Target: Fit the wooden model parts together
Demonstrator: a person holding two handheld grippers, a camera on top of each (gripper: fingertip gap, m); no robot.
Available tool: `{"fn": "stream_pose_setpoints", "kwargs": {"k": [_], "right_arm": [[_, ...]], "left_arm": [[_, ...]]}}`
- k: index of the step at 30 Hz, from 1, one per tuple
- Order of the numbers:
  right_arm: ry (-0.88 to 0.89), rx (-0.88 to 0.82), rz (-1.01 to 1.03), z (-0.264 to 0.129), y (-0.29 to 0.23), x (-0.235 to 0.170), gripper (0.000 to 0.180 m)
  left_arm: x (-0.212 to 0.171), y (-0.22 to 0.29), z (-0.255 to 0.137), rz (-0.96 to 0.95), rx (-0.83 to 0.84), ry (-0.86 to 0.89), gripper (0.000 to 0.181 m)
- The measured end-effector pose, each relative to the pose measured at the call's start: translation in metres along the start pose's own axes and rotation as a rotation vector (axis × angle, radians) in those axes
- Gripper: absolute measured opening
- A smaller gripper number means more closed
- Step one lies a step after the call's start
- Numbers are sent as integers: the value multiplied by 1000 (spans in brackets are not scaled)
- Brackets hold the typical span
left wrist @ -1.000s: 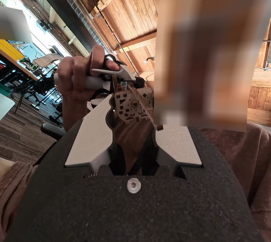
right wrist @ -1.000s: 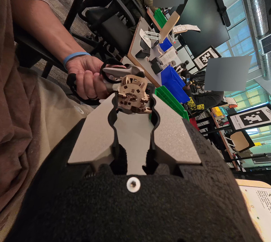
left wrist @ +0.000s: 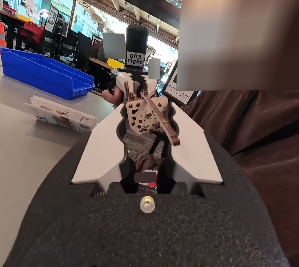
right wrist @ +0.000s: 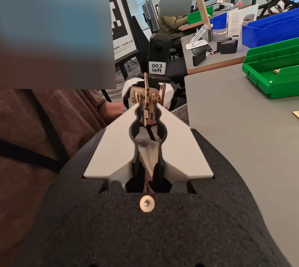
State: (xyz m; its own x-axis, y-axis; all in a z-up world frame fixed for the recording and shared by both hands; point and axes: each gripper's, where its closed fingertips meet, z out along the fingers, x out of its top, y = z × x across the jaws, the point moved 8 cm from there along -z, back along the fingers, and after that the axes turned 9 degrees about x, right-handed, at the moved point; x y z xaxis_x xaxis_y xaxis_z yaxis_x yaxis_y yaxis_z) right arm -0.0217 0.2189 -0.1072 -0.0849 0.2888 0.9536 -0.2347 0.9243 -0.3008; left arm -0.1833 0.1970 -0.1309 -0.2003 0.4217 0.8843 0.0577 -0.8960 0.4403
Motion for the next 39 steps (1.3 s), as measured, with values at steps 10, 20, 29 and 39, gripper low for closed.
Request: {"fn": "stream_pose_setpoints", "kwargs": {"k": [10,20,29,39], "right_arm": [[25,43,58,0,12,-4,3],[15,42,56,-1,11,-3,2],[23,57,85,-1,12,-5,3],[-159,-183,-464,-1,-5,-2,48]], "left_arm": [[-3,-11,-1,-54,-7,13,48],[-4,-11,1,-71,-28,20,49],[-4,-11,1,-76,-25,23,49],[-6,-24,-1,-246,-40,59,49]]}}
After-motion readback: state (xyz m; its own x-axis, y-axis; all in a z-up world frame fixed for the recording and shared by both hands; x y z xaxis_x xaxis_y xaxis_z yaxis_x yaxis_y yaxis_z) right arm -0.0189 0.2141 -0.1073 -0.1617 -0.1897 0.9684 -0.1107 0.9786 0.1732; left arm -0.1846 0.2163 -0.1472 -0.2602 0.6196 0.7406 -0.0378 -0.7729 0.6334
